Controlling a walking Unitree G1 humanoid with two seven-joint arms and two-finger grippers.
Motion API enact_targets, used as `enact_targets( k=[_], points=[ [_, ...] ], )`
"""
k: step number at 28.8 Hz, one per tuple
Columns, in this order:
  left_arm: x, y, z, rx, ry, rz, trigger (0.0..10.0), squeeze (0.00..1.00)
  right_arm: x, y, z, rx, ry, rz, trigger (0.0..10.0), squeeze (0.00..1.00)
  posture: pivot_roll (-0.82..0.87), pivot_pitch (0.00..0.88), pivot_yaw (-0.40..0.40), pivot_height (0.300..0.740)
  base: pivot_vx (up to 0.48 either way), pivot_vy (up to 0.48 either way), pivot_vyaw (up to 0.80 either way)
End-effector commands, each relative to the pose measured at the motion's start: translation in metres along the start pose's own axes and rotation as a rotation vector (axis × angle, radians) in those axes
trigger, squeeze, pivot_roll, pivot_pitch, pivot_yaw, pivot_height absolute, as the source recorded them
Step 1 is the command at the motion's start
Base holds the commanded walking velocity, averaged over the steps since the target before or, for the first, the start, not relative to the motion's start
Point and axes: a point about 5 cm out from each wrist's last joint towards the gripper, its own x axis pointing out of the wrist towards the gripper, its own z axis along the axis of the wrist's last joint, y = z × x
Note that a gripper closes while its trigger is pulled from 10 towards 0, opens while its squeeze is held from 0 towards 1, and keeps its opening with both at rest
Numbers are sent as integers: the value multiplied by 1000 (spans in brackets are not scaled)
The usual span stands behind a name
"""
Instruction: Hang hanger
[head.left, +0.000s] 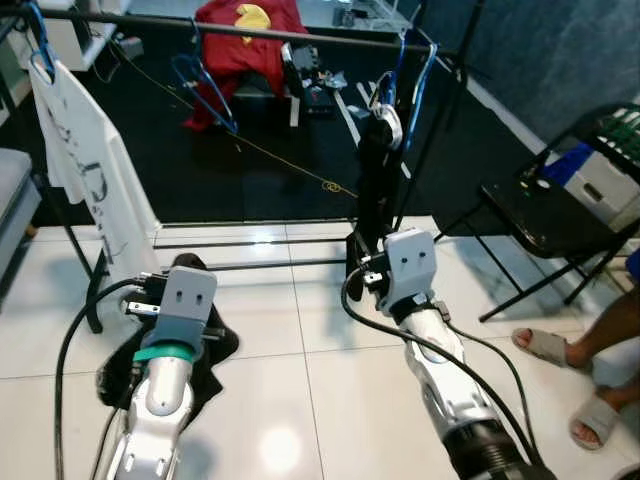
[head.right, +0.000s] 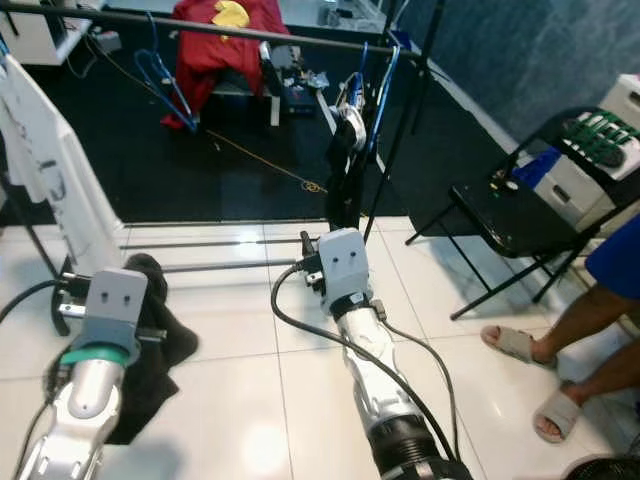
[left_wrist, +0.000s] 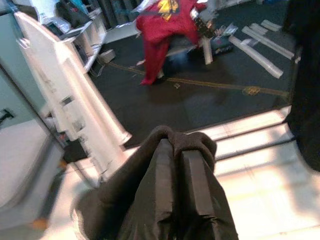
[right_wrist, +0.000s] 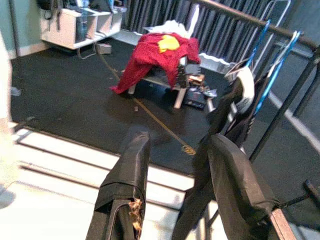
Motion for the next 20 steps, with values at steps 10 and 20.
enact_targets(
  k=[10,20],
  points=[
    [10,9,21,-40,-109,35,10000,0,0,-12,7,29,-41,-52,10000,0,5,75,-44,740,480,0,0],
    [15,13,30,-56,-130,37,10000,0,-2,-15,7,43,-41,-76,10000,0,1,73,-29,740,480,0,0]
  ],
)
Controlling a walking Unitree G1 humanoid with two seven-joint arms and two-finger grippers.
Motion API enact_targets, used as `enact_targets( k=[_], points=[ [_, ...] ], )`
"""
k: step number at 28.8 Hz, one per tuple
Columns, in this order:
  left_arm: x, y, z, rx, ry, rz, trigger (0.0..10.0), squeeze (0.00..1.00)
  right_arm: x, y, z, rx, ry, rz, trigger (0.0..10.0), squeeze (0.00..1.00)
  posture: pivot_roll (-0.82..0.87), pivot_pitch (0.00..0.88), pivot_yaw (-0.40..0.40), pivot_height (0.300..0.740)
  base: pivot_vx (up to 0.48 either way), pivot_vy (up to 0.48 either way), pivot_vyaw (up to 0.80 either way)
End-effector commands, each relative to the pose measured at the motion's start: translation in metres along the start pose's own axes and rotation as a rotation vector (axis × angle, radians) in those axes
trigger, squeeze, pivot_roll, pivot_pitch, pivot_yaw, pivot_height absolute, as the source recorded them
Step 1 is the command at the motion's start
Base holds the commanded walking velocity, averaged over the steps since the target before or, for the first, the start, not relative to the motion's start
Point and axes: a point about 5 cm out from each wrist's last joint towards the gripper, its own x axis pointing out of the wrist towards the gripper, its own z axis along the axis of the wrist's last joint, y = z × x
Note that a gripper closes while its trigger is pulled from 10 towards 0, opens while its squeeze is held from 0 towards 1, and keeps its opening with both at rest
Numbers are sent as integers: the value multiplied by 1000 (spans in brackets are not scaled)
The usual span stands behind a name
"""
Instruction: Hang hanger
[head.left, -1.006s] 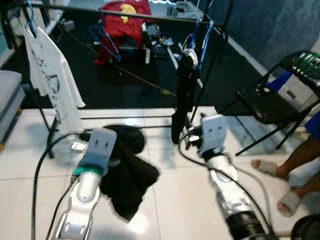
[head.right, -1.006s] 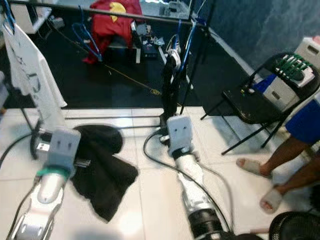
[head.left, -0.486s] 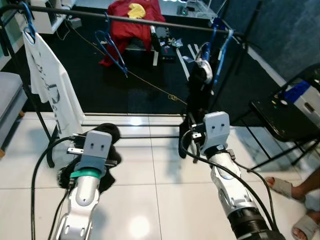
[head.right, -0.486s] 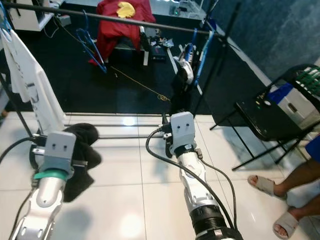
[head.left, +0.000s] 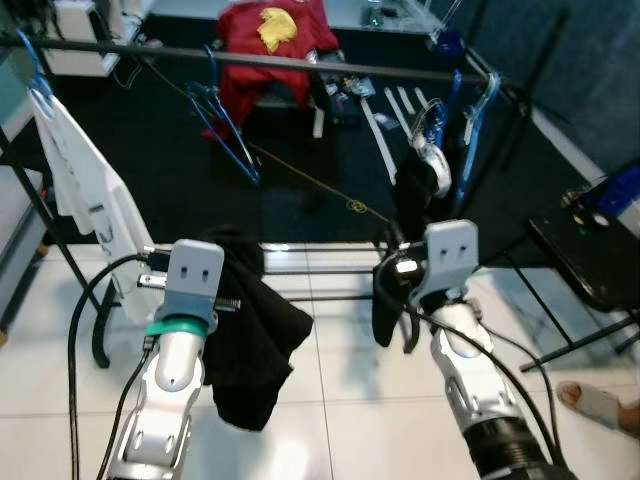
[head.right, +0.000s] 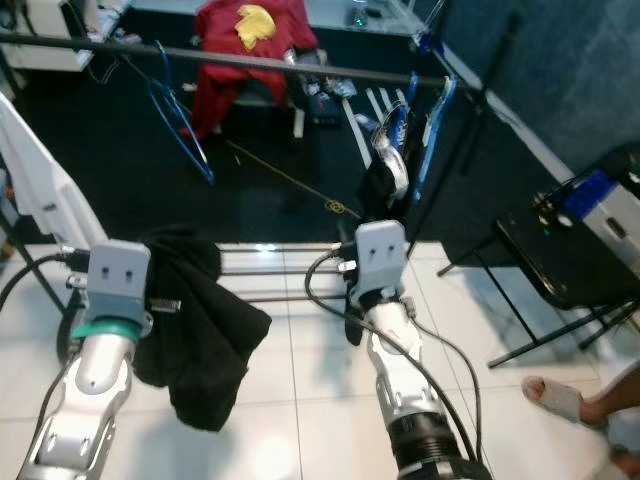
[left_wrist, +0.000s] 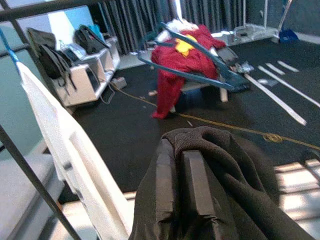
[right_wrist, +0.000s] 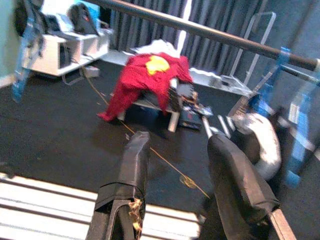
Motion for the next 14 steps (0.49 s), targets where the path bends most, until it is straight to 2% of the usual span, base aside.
enact_targets(
  k=[1,4,7,14],
  points=[
    [0,1,4,-5,-17,2,10000,0,-3,1,-3,4,11,-1,10000,0,1,73,-29,740,480,0,0],
    [0,2,7,-7,-28,-2,10000,0,-3,1,-2,3,8,0,10000,0,2,73,-24,740,447,0,0],
    [-3,4,8,-12,-23,-22,10000,0,-3,2,0,0,0,7,10000,0,2,73,-24,740,266,0,0],
    [-15,10,7,-40,-3,-35,10000,0,-2,5,4,10,-9,73,10000,0,4,77,-21,740,0,0,0]
  ],
)
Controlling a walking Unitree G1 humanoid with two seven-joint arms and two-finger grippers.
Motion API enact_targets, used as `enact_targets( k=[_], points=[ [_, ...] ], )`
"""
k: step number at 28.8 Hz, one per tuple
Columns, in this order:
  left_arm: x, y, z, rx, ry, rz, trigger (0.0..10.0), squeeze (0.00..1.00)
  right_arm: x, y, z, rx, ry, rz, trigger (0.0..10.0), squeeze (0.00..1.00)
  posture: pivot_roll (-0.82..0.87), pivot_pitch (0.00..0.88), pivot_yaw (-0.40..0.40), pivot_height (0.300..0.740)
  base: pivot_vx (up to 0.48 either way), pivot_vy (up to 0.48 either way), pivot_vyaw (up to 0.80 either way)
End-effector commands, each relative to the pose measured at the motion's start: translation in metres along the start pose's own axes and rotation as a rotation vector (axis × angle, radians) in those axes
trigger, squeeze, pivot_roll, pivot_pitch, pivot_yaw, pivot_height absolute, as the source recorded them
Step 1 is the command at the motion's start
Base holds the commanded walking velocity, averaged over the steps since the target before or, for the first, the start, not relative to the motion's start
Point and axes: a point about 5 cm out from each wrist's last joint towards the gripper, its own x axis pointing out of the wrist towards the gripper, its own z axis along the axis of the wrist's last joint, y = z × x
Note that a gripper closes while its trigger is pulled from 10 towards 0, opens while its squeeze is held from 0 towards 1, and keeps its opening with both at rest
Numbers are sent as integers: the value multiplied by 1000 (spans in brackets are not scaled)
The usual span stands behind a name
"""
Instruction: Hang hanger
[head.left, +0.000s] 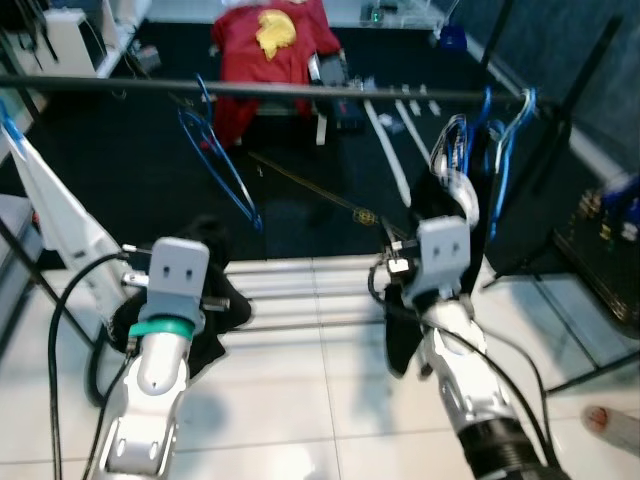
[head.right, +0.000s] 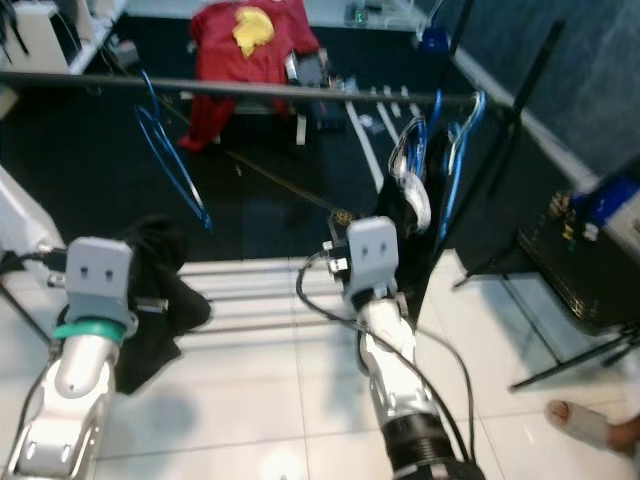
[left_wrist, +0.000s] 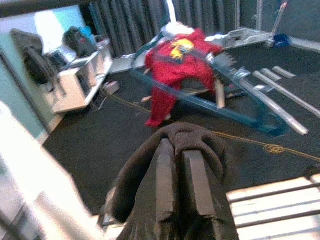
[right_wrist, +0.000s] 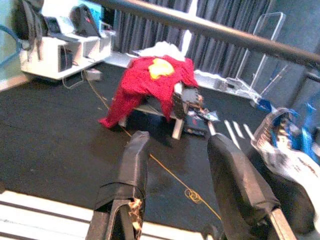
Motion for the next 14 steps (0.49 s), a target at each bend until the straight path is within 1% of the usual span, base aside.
enact_targets(
  k=[1,2,4,5,6,8,9,11,12,13,14],
  points=[
    [-6,4,1,-18,11,15,10000,0,-7,9,-8,25,48,93,10000,0,9,79,-21,740,0,0,0],
    [-6,4,1,-18,11,15,10000,0,-7,9,-8,25,48,93,10000,0,9,79,-21,740,0,0,0],
    [-9,11,5,-34,11,51,10000,0,-14,14,-14,28,90,224,10000,0,11,82,-19,740,0,0,0],
    [-7,15,11,-51,-1,80,10000,0,-21,17,-18,14,119,311,10000,0,11,82,-19,740,0,0,0],
    [-7,15,11,-51,-1,80,10000,0,-21,17,-18,14,119,311,10000,0,11,82,-19,740,0,0,0],
    [0,21,27,-98,-45,141,10000,0,-35,24,-26,-26,175,480,10000,0,8,83,-19,740,0,0,0],
    [2,22,33,-117,-62,156,10000,0,-41,26,-29,-31,198,537,10000,0,8,83,-19,740,0,0,0],
    [2,22,33,-117,-62,156,10000,0,-41,26,-29,-31,198,537,10000,0,8,83,-19,740,0,0,0],
    [8,23,45,-150,-97,165,10000,0,-50,31,-35,-41,233,609,10000,0,7,83,-18,740,0,0,0],
    [8,23,45,-150,-97,165,10000,0,-50,31,-35,-41,233,609,10000,0,7,83,-18,740,0,0,0],
    [11,23,53,-171,-121,167,10000,0,-57,33,-39,-45,256,653,10000,0,7,83,-18,740,0,0,0]
  ],
)
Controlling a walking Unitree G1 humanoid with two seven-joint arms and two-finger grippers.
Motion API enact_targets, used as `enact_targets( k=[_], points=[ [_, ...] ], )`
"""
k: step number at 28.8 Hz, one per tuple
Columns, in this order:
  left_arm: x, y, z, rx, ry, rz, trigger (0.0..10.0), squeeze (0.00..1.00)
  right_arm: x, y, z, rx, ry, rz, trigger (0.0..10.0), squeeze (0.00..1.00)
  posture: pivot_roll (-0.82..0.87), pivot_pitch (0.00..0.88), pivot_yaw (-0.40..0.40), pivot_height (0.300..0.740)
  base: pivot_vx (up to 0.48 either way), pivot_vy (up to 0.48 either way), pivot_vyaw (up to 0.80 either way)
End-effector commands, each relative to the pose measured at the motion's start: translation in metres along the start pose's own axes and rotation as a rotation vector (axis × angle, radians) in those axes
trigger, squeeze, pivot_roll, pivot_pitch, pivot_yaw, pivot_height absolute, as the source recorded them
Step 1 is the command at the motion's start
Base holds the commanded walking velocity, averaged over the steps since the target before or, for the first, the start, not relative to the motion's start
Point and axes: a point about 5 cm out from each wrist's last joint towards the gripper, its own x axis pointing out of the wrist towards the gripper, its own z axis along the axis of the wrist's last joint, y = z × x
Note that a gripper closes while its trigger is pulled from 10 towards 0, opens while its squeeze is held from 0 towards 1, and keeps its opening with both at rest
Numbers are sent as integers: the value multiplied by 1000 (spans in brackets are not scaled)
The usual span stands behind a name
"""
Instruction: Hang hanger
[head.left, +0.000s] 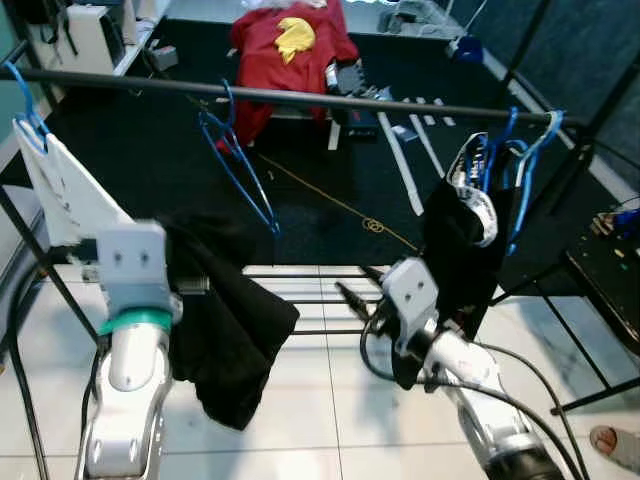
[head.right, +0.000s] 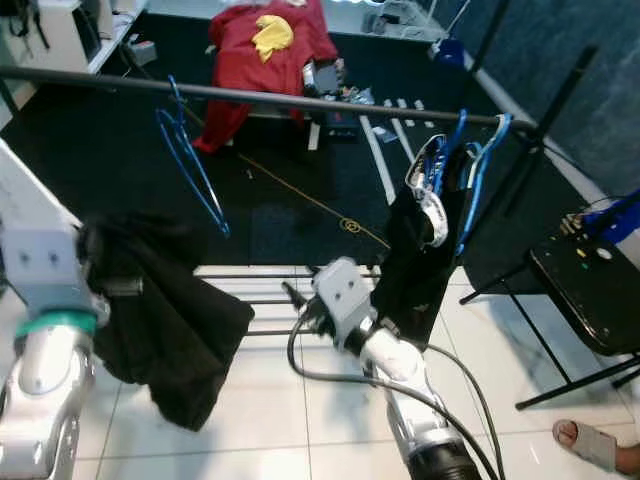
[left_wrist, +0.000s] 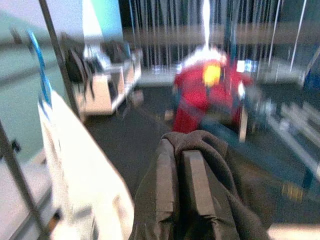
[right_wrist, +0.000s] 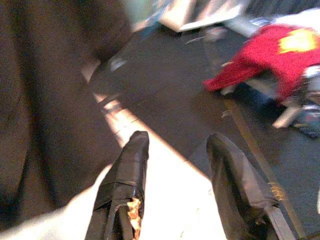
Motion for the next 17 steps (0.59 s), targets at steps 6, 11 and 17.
enact_targets(
  k=[6,11,17],
  points=[
    [11,-9,33,-90,-92,-32,10000,0,0,36,-23,-72,65,121,10000,0,6,83,-9,740,0,0,0],
    [14,-12,57,-115,-164,-67,10000,0,40,58,22,-56,-152,138,10000,1000,21,85,-1,740,0,0,0],
    [18,-11,67,-115,-188,-62,10000,0,51,66,41,-67,-208,252,10000,1000,33,84,-7,740,0,0,0]
  ],
)
